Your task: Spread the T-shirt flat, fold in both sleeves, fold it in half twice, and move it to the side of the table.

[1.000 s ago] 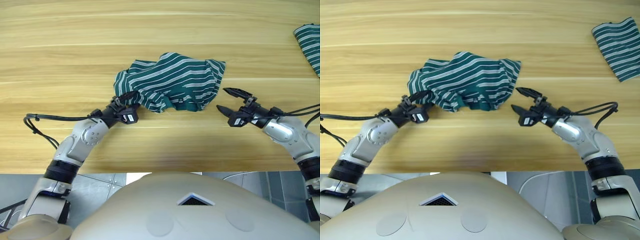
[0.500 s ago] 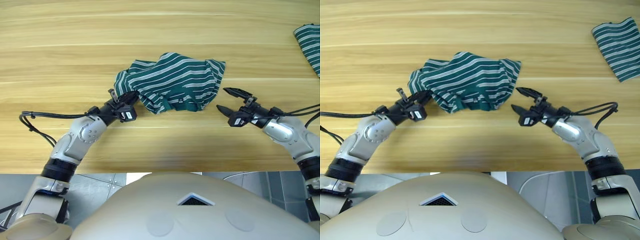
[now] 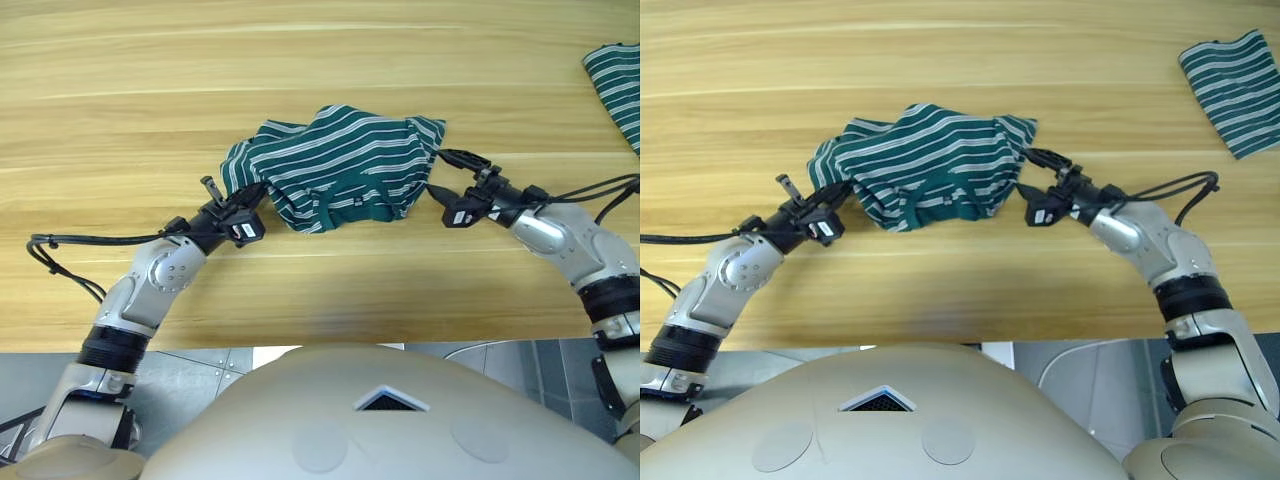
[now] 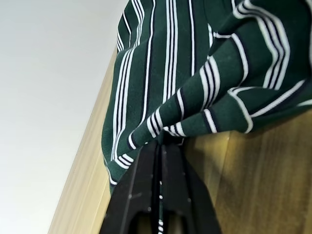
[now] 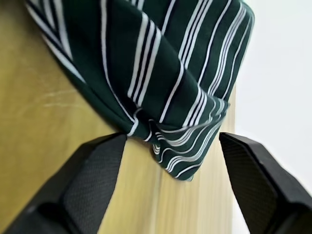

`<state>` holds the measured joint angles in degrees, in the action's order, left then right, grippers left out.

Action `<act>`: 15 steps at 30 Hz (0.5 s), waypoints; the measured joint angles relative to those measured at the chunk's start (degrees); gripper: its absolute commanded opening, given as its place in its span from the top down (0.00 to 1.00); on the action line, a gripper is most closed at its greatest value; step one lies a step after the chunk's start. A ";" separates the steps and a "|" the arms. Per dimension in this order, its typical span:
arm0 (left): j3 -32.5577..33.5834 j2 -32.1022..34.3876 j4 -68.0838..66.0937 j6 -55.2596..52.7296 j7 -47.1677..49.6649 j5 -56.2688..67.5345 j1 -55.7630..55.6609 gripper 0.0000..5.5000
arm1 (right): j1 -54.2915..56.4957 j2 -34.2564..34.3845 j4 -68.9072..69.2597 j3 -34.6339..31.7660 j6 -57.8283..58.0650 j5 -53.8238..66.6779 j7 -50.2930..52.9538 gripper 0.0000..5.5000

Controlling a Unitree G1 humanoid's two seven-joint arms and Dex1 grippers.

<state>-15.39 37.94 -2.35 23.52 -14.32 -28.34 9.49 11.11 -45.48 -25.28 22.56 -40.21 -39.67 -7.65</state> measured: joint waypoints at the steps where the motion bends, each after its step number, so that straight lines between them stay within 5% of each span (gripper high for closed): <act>1: 0.00 -0.04 0.00 0.00 0.00 -0.01 0.00 1.00 | 0.59 0.00 -0.40 0.42 -0.21 -0.27 0.12 0.36; 9: -0.02 -0.30 -0.04 -0.20 0.00 -0.10 -0.20 1.00 | 3.30 1.28 -3.83 2.82 -1.11 -0.89 2.14 0.36; 15: 0.04 -0.30 -0.05 -0.28 0.00 -0.15 -0.33 1.00 | -7.69 -7.04 12.50 1.85 -2.46 3.64 -3.89 0.36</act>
<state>-15.35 37.64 -2.40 23.24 -14.31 -28.49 9.16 3.42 -52.52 -12.79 24.41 -42.67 -36.03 -11.54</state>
